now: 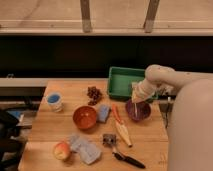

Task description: Place fork in purple bowl

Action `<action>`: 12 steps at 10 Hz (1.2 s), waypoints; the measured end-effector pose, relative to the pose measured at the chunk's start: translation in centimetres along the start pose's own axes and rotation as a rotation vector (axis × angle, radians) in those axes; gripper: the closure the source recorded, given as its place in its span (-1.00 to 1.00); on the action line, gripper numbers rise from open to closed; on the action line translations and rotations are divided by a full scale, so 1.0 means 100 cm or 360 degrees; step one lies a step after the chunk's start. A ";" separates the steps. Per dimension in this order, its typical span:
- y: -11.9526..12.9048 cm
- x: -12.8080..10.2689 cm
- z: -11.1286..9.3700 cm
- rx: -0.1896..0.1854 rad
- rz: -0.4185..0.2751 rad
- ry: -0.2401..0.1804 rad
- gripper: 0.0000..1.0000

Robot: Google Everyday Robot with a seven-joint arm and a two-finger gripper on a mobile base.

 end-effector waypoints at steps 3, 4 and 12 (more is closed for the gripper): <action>-0.008 0.004 0.003 -0.0133 0.0065 -0.0009 -0.20; -0.012 0.008 0.002 -0.0149 0.0078 -0.0009 -0.22; -0.009 0.006 0.004 -0.0153 0.0071 -0.0010 -0.22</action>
